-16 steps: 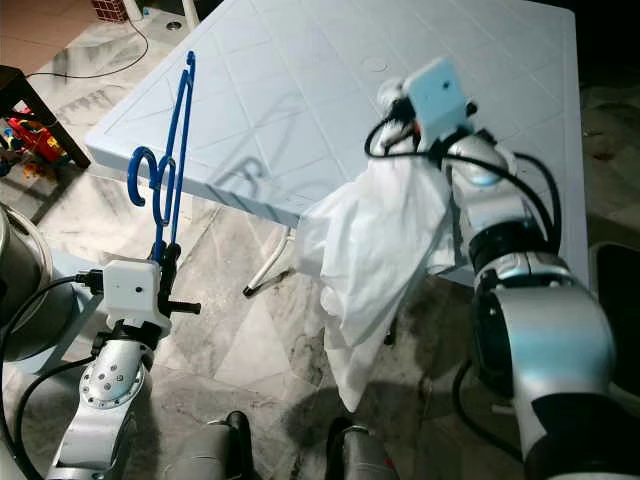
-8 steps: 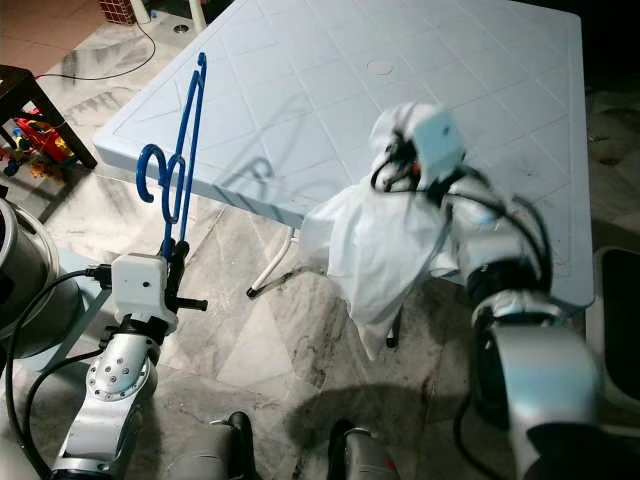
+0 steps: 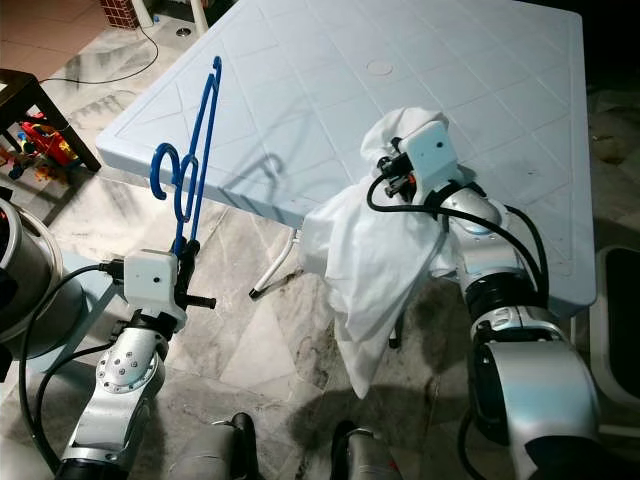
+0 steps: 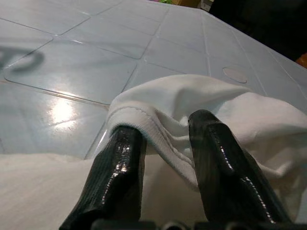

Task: Hang hanger

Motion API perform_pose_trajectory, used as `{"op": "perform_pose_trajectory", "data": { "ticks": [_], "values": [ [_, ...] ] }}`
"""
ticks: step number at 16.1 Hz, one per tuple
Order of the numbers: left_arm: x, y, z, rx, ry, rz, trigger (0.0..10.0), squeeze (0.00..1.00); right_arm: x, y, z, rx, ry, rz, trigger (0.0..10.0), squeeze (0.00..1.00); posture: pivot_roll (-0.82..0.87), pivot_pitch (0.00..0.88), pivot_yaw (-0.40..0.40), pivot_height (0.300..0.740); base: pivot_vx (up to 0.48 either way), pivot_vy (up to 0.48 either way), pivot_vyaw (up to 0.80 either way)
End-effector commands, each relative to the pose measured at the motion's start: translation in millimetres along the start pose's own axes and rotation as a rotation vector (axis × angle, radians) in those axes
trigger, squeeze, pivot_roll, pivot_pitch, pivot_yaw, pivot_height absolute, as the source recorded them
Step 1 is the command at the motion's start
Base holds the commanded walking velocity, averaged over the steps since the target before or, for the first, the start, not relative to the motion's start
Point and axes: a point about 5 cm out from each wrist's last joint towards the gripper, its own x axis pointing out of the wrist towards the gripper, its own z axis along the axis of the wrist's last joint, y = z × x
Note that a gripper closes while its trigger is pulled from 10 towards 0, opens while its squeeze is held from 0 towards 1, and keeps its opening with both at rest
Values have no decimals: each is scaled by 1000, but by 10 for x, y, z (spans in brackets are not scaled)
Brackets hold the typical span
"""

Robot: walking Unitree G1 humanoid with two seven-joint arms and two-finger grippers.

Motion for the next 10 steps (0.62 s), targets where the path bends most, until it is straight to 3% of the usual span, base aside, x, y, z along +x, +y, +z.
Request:
{"op": "perform_pose_trajectory", "data": {
  "ticks": [1, 5, 10],
  "values": [
    [-6, -20, -17, -2, 3, -11, 10000, 0, -2, -91, 83, -12, -16, -24, 10000, 1000, 55, 219, 20, 740, 0, 0, 0],
    [-2, -18, -23, -3, 2, -14, 10000, 0, 2, -175, 161, -34, -17, -46, 10000, 1000, 55, 218, 19, 740, 0, 0, 0],
    [-7, -33, -45, -9, 6, -14, 10000, 0, -75, -260, 124, -139, 58, -25, 10000, 1000, 46, 220, 16, 740, 0, 0, 0]
  ]
}}
